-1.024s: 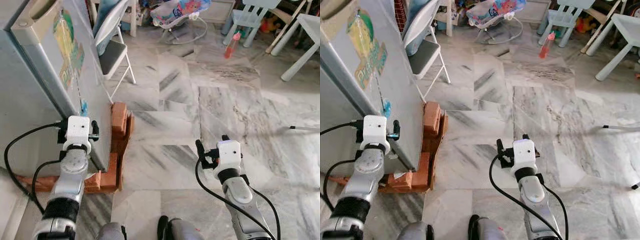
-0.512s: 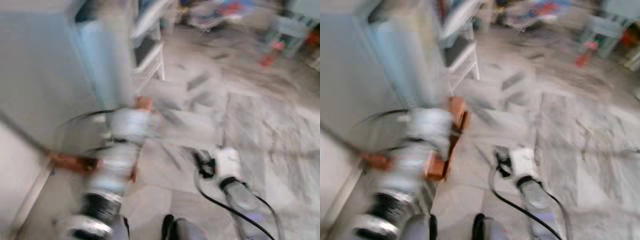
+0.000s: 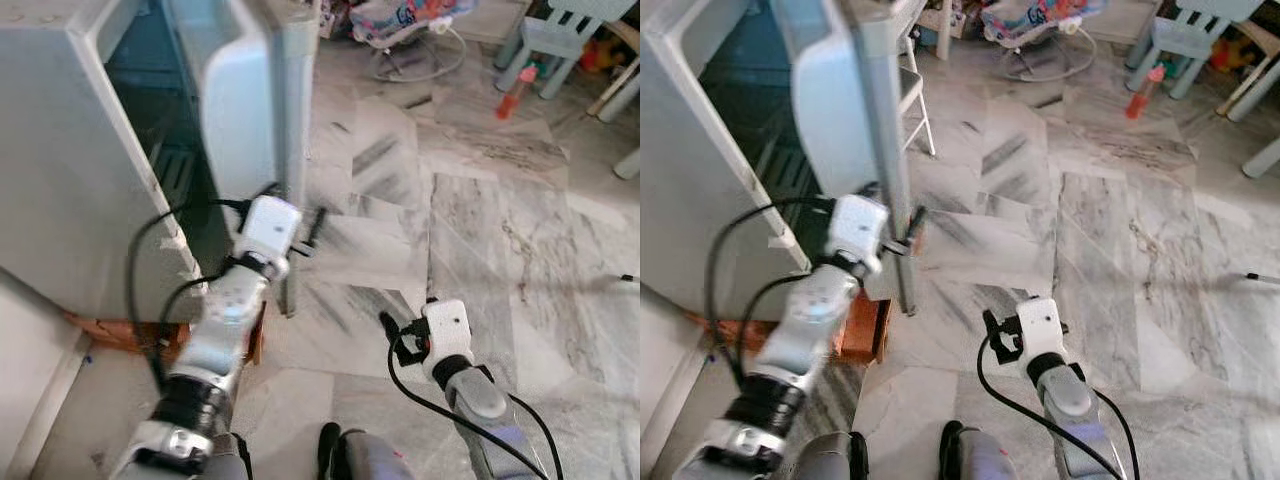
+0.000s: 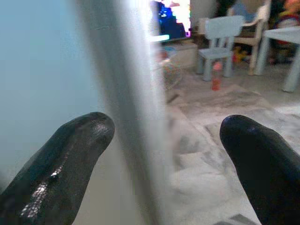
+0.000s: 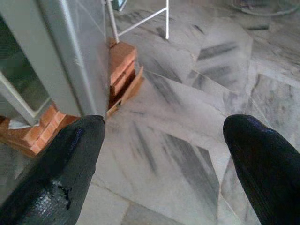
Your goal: Restocking fridge
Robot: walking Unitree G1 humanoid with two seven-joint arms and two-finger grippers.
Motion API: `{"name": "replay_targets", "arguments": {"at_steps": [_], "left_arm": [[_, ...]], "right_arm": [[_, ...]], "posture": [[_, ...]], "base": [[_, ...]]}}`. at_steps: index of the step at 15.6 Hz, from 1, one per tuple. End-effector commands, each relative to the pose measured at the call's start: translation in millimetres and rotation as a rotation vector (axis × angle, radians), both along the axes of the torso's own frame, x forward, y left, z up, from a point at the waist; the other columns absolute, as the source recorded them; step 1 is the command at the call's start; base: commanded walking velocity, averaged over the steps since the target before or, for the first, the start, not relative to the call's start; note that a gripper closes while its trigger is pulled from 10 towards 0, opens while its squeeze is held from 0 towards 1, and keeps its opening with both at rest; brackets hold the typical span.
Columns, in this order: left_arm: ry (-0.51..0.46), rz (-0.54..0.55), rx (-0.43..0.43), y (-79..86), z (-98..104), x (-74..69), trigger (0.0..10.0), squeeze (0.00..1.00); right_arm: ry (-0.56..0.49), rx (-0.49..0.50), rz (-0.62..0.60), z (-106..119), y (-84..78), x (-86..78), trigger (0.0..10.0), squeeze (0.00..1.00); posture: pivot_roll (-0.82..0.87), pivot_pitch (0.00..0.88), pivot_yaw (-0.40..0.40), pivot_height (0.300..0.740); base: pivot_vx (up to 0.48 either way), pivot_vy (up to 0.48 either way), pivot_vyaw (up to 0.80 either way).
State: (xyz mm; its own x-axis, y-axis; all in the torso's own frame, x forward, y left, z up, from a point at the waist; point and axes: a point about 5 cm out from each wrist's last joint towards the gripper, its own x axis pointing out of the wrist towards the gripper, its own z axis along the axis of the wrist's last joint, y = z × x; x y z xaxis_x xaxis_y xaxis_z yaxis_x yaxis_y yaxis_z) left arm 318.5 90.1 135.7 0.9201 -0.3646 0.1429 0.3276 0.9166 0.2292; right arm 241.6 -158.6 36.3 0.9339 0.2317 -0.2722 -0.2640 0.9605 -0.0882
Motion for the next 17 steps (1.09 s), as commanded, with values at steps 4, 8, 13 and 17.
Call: {"name": "replay_targets", "arguments": {"at_steps": [4, 8, 13, 17], "left_arm": [[0.102, 0.106, 0.021, 9.8, -21, 2.2, 10.0, 0.00], [0.129, 0.153, 0.021, -5.7, -9, 34.2, 10.0, 0.00], [0.136, 0.292, 0.040, 23.2, 6, 59.6, 10.0, 0.00], [-0.052, -0.407, 0.002, -134.2, 52, 11.2, 10.0, 0.00]], "right_arm": [[0.032, 0.005, 0.002, -5, -1.3, -0.6, 10.0, 0.00], [0.029, -0.021, -0.008, -5, -2.4, 1.3, 10.0, 0.00], [0.016, -0.029, -0.038, -2, -7.8, -3.0, 10.0, 0.00], [0.035, -0.035, -0.006, -6, -1.8, 2.2, 10.0, 0.00]], "posture": [[0.13, 0.131, -0.097, 0.740], [0.11, 0.118, -0.087, 0.740], [0.09, 0.118, -0.072, 0.740], [0.11, 0.113, -0.082, 0.740]], "base": [[0.000, 0.000, 0.00], [0.000, 0.000, 0.00], [0.000, 0.000, 0.00], [0.000, 0.000, 0.00]]}}
